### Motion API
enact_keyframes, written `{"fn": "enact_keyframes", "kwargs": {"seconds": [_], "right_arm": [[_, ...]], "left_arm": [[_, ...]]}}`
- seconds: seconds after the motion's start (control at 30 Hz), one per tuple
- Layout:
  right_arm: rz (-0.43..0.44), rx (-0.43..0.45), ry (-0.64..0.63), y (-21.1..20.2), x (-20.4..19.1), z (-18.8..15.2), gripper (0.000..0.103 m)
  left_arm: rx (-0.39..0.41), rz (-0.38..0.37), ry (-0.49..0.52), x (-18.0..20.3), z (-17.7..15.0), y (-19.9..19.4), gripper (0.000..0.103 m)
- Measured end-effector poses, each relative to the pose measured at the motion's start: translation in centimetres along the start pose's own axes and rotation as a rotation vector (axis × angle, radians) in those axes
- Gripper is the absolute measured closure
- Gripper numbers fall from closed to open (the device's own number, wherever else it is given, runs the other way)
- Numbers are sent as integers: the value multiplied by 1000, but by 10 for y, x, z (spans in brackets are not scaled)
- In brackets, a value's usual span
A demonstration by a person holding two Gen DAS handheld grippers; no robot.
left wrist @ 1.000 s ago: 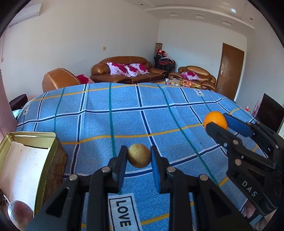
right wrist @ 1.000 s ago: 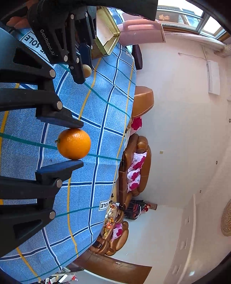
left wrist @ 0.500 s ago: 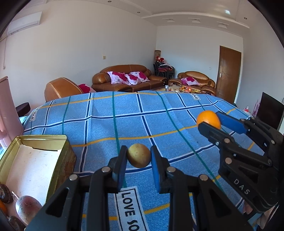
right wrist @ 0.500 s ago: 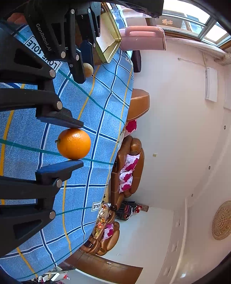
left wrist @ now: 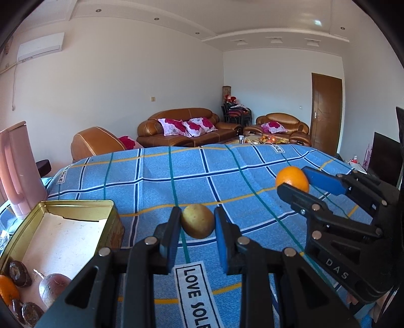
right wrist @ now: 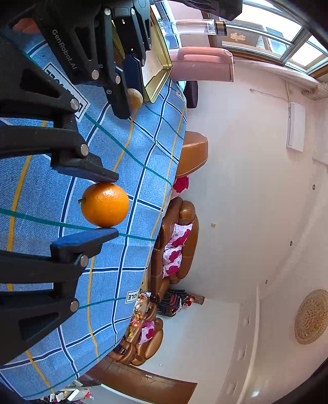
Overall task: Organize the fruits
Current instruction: 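Carry the tan fruit toward the gold tray with the left tool while the right carries the orange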
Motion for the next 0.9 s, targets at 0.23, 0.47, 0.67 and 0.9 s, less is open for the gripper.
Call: {"fn": "enact_keyframes", "kwargs": {"seconds": [0.23, 0.47, 0.67, 0.9], "right_arm": [[-6, 20, 0, -9, -2, -1, 64], [-5, 34, -33, -12, -10, 1, 64], [24, 32, -28, -16, -16, 2, 64], [63, 31, -5, -22, -29, 1, 64]], "left_arm": [[32, 21, -4, -6, -1, -13, 76], [47, 22, -4, -12, -2, -21, 76], [50, 24, -19, -22, -4, -26, 76], [67, 35, -20, -28, -6, -35, 76]]}}
Point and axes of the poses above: each gripper's, at about its wrist camera, not at the fingertips, and y roughly the way its jaws point, x to its right, z to its top, the point moved 5 cm from there along y, roughly the way its jaws point, and after that the axes turned 11 degrees about z, right-handed, at the moved point
